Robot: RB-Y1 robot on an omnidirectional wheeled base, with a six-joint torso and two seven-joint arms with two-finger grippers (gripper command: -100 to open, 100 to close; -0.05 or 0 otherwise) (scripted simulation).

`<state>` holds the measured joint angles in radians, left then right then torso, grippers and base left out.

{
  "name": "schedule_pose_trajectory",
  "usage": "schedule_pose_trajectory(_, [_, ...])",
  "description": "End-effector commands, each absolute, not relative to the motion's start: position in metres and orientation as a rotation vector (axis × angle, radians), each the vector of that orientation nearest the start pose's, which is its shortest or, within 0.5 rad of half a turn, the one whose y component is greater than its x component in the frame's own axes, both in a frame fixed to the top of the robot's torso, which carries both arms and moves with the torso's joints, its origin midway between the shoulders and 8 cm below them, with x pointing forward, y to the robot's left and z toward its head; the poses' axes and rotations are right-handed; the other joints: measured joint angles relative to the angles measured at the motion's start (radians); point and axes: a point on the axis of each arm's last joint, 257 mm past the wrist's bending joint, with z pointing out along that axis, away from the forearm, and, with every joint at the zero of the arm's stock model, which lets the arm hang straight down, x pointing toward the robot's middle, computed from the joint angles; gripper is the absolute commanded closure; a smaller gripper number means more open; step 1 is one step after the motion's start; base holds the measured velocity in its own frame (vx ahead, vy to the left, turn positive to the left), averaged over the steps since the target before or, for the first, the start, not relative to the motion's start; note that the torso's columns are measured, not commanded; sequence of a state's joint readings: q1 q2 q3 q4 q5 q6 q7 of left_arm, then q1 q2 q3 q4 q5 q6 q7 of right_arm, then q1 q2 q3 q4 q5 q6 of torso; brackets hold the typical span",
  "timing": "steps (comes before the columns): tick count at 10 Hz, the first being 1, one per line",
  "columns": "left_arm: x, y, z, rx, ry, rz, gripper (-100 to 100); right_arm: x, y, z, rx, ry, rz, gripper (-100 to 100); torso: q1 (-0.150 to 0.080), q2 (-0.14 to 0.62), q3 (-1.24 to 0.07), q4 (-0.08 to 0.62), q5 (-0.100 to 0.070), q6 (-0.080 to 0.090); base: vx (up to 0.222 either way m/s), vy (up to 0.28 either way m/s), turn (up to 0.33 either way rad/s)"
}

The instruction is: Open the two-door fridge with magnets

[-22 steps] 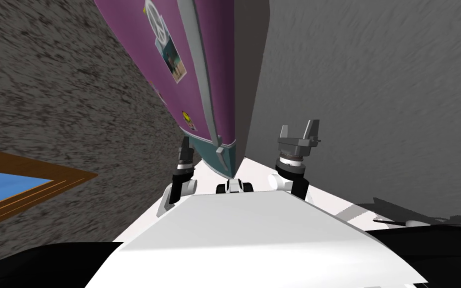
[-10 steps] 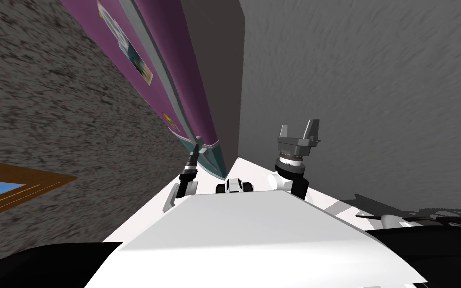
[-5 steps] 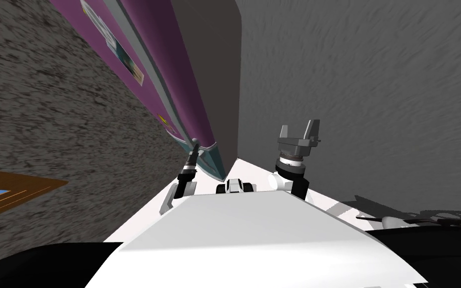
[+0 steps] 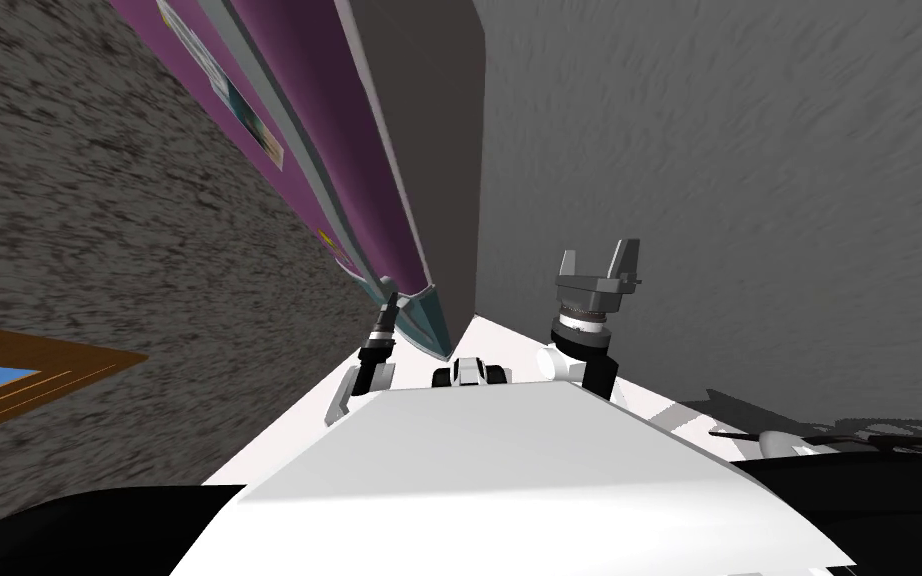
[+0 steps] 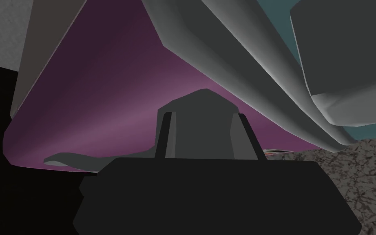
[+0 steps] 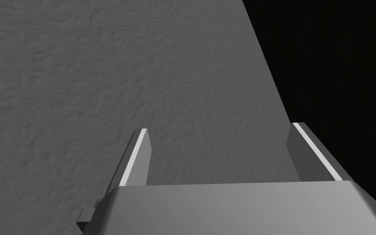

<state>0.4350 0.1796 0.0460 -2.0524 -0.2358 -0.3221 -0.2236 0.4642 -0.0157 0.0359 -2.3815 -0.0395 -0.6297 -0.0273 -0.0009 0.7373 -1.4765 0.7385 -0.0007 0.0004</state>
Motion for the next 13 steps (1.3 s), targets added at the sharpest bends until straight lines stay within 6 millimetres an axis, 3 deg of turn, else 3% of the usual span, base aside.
schedule_pose_trajectory(1, [0.404,0.275,-0.095,-0.462,1.158,-0.840,100,0.297,-0.260,0.099,0.469,0.408,1.455,0,0.008,0.001,0.000,0.001,0.001,0.000,-0.166,0.298,-0.181])
schedule_pose_trajectory(6, [0.393,0.250,-0.088,-0.398,1.190,-0.930,100,0.297,-0.260,0.099,0.469,0.408,1.455,0,0.018,-0.007,-0.008,0.008,-0.001,-0.004,-0.179,0.303,-0.103])
schedule_pose_trajectory(12, [0.378,0.224,-0.083,-0.341,1.228,-1.026,100,0.297,-0.260,0.099,0.469,0.408,1.455,0,0.004,-0.008,-0.010,0.008,-0.005,-0.001,-0.155,0.258,-0.078])
schedule_pose_trajectory(13, [0.380,0.228,-0.099,-0.368,1.259,-1.006,100,0.297,-0.260,0.099,0.469,0.408,1.455,0,0.009,-0.002,-0.006,0.009,-0.004,-0.001,-0.099,0.137,-0.045])
